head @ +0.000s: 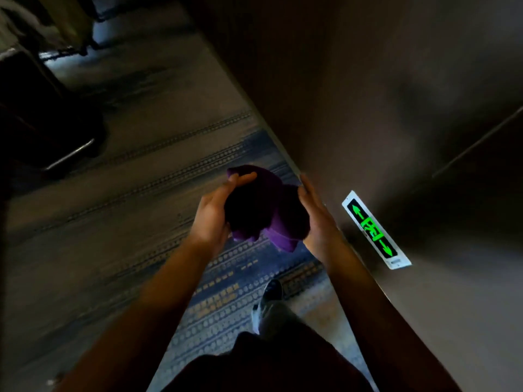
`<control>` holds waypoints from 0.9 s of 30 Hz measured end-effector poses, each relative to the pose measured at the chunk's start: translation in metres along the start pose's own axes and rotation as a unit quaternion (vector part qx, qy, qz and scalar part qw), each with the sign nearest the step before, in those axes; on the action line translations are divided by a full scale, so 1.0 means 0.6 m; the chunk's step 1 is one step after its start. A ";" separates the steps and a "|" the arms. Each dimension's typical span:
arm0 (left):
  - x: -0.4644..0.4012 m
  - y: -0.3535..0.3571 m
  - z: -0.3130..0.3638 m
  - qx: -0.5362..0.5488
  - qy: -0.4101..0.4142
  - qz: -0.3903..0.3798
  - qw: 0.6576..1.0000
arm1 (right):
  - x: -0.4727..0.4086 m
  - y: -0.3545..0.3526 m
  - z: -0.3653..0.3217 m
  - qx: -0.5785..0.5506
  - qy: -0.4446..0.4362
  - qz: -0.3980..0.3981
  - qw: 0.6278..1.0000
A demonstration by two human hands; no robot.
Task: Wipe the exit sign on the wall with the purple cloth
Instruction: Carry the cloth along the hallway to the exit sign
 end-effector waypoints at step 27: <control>-0.419 0.412 0.076 -0.278 0.013 -0.577 0.768 | 0.013 -0.110 -0.181 -0.021 -0.382 0.536 0.753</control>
Point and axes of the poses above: each hand's wrist, its own x-axis away from the middle knuckle, its own y-axis out of the palm, z = x × y, the point moved 8 cm from there along -x, towards the middle knuckle, and after that the axes turned 11 degrees about -x, right-handed, at the moved point
